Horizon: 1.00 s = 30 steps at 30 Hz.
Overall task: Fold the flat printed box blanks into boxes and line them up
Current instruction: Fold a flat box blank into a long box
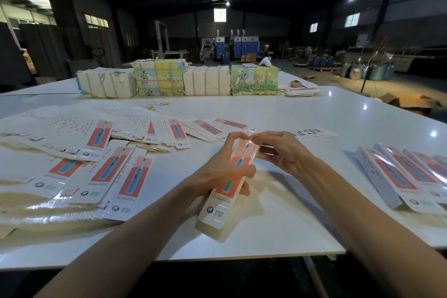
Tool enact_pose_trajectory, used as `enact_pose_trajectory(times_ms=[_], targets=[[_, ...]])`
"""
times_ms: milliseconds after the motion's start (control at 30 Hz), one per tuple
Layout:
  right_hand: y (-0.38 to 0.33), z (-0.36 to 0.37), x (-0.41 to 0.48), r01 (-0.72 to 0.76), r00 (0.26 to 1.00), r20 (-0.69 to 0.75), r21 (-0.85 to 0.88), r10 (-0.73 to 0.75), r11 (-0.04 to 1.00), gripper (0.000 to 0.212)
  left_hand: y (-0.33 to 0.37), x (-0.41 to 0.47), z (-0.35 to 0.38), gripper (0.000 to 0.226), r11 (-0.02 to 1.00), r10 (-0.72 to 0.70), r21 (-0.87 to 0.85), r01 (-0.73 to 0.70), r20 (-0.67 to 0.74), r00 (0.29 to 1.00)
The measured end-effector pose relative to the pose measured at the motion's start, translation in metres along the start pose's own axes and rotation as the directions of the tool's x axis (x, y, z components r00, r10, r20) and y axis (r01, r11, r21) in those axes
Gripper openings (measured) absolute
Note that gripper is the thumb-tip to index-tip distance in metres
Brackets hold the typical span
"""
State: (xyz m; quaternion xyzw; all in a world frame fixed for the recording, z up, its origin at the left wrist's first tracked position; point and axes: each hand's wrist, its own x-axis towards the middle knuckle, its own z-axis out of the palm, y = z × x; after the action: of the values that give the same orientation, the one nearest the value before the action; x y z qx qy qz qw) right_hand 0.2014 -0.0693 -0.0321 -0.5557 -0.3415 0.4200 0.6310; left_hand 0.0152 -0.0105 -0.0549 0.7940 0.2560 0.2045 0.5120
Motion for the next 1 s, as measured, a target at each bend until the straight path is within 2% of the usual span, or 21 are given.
enact_pose_trajectory(times_ms=[133,267,467,633,800,1000], targets=[[0.001,0.001,-0.001,0.052,0.999,-0.015,-0.046,-0.052,0.998,0.009,0.004,-0.003,0.001,0.078,0.999,0.002,0.055,-0.001,-0.027,1.0],[0.001,0.0,-0.002,0.107,0.994,0.04,-0.088,-0.104,0.99,0.013,0.009,-0.001,0.003,0.075,0.995,-0.016,0.101,0.024,-0.076,0.997],[0.002,0.008,-0.003,0.117,0.985,0.125,0.016,-0.118,0.993,0.012,0.005,-0.001,-0.002,0.081,0.992,-0.048,-0.118,0.034,-0.117,0.992],[0.012,0.016,-0.005,0.2,0.972,0.138,-0.051,-0.191,0.979,0.026,0.001,0.001,-0.003,0.086,0.973,-0.066,-0.229,0.031,-0.146,0.987],[0.017,0.015,-0.005,0.229,0.961,0.169,-0.054,-0.217,0.972,0.022,-0.003,0.002,-0.001,0.08,0.98,-0.063,-0.194,0.037,-0.131,0.989],[0.019,0.019,-0.004,0.213,0.973,0.099,-0.058,-0.207,0.975,0.017,-0.008,0.006,-0.002,0.082,0.956,-0.117,-0.282,0.084,-0.102,0.988]])
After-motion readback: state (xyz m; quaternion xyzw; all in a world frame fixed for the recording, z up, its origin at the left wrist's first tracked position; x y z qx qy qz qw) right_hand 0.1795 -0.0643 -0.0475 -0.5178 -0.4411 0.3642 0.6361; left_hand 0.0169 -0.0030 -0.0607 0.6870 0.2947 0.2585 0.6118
